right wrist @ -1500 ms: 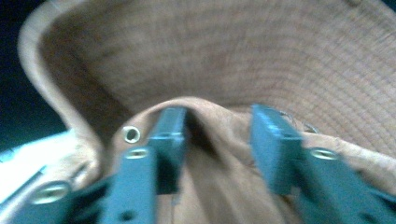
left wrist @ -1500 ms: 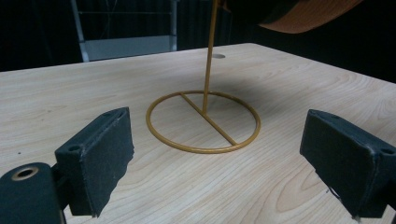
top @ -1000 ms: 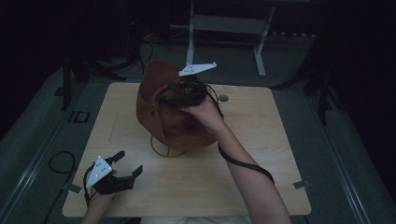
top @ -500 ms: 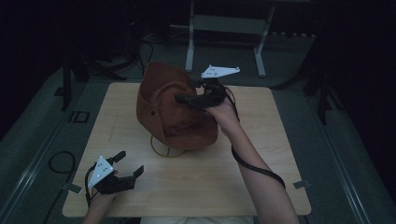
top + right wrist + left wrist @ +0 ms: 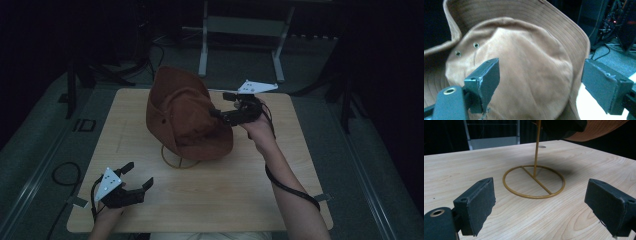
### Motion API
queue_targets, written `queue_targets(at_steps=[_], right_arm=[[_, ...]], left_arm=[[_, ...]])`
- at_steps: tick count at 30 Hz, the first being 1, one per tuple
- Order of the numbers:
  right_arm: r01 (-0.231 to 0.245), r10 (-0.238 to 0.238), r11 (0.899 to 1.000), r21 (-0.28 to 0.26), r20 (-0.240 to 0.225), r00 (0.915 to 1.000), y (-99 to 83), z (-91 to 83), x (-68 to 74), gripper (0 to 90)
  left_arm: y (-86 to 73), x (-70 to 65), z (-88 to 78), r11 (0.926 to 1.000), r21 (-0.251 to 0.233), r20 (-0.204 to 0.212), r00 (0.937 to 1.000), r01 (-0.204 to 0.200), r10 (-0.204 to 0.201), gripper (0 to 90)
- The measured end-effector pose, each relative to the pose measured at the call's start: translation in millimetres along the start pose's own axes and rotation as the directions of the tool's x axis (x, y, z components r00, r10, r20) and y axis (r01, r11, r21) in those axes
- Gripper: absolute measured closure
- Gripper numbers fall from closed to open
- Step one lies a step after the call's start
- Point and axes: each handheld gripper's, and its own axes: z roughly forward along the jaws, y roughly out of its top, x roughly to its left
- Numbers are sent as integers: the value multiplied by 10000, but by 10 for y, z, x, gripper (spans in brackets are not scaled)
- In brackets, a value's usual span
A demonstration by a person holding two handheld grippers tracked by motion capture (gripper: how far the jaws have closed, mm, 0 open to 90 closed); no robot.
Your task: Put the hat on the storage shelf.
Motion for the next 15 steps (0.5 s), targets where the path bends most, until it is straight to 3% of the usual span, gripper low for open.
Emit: queue_targets(at_steps=[15], right_arm=[[-441,395,9981,422,1033,9939,-566,-390,-221,158]], left_arm=[[-14,5,-1,10000,50,-15,10000,60,-60,102]])
